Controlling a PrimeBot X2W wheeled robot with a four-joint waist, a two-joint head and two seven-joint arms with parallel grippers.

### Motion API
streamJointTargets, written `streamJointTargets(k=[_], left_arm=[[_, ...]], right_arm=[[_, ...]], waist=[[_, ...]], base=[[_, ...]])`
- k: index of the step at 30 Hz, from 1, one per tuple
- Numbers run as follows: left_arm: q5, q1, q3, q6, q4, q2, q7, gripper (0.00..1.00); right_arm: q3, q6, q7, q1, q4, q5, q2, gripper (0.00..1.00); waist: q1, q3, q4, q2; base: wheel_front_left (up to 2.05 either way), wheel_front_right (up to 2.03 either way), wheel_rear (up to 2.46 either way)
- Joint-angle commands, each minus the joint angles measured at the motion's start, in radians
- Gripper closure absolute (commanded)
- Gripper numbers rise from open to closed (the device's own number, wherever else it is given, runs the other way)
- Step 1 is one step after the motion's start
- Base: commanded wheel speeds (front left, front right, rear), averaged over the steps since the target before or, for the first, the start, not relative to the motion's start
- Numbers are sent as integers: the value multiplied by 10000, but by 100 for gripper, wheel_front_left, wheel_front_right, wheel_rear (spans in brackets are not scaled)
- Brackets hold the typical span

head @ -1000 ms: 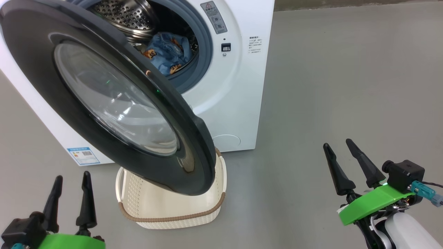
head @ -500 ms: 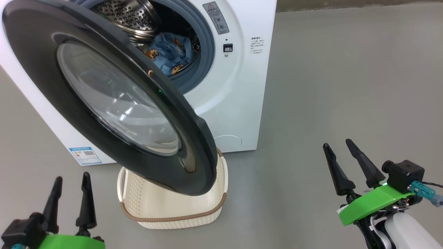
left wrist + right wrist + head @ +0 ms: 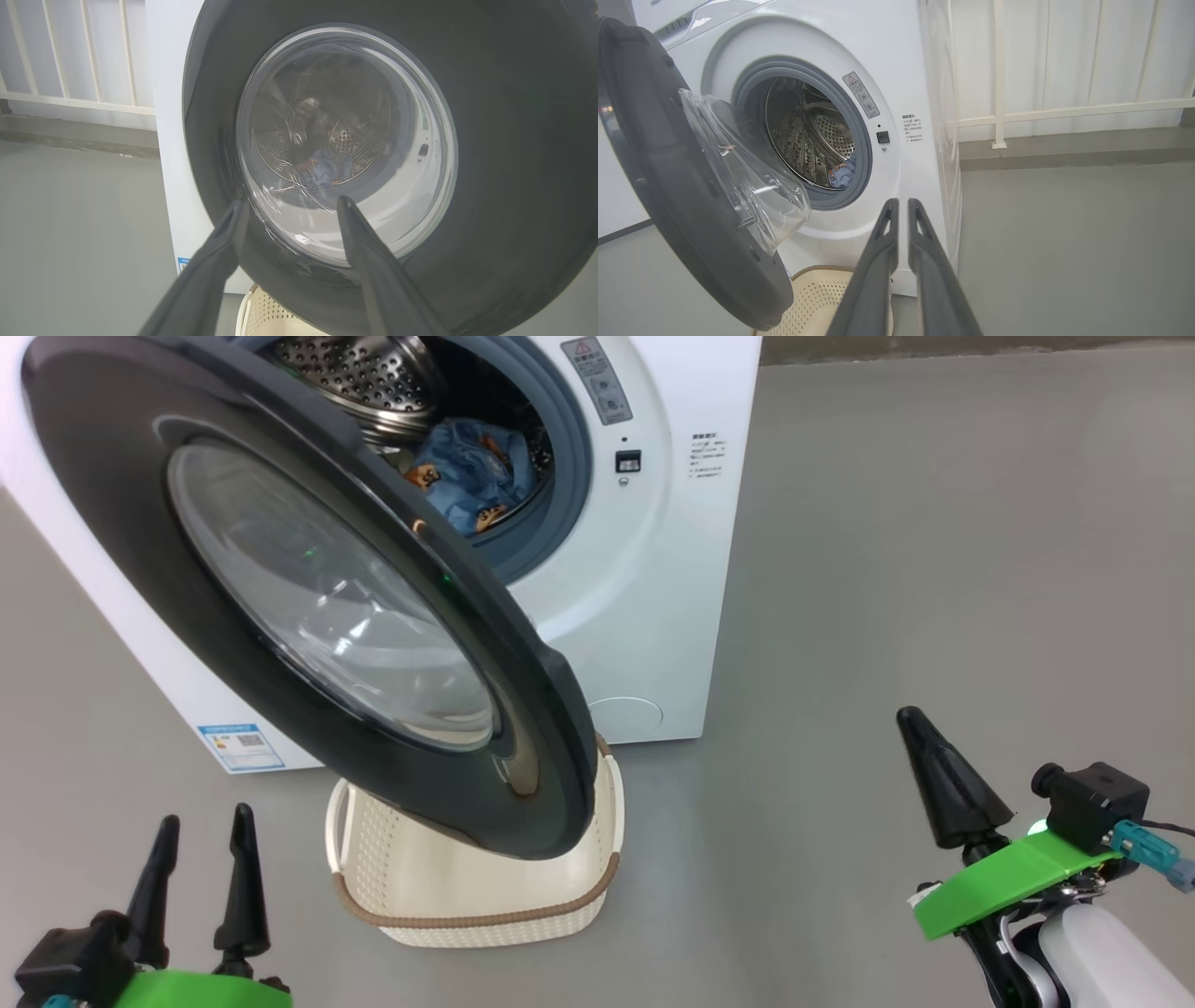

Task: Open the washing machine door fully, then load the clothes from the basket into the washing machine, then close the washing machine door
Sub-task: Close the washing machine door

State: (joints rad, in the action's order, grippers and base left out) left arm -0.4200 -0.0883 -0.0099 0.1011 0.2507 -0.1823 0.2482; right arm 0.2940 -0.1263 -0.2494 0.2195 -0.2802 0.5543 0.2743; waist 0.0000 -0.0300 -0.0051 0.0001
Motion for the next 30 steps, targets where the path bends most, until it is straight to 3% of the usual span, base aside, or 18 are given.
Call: streamJointTargets(k=[1, 18, 30], left_arm=[[134, -355, 303, 47, -143, -165, 135, 0], [129, -366, 182, 94, 8, -65, 135, 0], [80, -402, 185, 134, 149, 49, 135, 0]], right_arm=[[97, -44, -124, 103, 339, -61, 117, 100], [438, -44, -124, 865, 2294, 363, -352, 100], [1261, -44, -124, 1487, 2518, 227, -343, 100]], waist=[[0, -2, 85, -1], [0, 59, 1730, -1], [0, 54, 3245, -1]], base=[[0, 0, 0], [0, 0, 0], [0, 0, 0]])
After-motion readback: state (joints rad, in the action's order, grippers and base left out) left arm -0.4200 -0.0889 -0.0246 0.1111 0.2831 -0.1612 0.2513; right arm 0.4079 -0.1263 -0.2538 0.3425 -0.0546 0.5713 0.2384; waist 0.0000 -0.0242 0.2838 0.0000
